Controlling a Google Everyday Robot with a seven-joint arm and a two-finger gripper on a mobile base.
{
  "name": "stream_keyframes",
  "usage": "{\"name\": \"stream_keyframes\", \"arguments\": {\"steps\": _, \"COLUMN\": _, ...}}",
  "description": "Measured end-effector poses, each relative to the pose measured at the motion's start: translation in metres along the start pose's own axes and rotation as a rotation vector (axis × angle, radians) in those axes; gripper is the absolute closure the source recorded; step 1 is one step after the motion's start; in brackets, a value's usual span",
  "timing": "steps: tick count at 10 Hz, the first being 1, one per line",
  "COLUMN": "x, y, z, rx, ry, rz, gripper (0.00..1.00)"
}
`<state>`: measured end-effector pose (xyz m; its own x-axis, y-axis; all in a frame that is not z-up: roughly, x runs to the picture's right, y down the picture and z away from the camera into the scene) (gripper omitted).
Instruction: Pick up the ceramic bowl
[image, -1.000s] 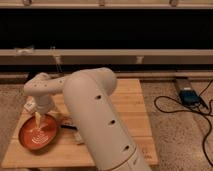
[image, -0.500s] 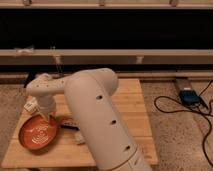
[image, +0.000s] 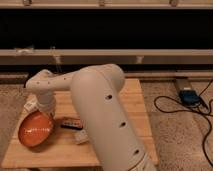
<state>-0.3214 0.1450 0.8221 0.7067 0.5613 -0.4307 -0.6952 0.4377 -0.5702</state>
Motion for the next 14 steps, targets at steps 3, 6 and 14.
{"name": "stream_keyframes", "arguments": {"steps": 3, "x": -0.002, "y": 0.008, "z": -0.029, "rx": 0.008, "ry": -0.035, "rz": -0.014, "gripper": 1.0}}
{"name": "stream_keyframes", "arguments": {"steps": 6, "x": -0.003, "y": 0.011, "z": -0.037, "rx": -0.007, "ry": -0.058, "rz": -0.029, "gripper": 1.0}}
{"name": "stream_keyframes", "arguments": {"steps": 14, "x": -0.008, "y": 0.011, "z": -0.07, "rx": -0.036, "ry": -0.112, "rz": -0.057, "gripper": 1.0}}
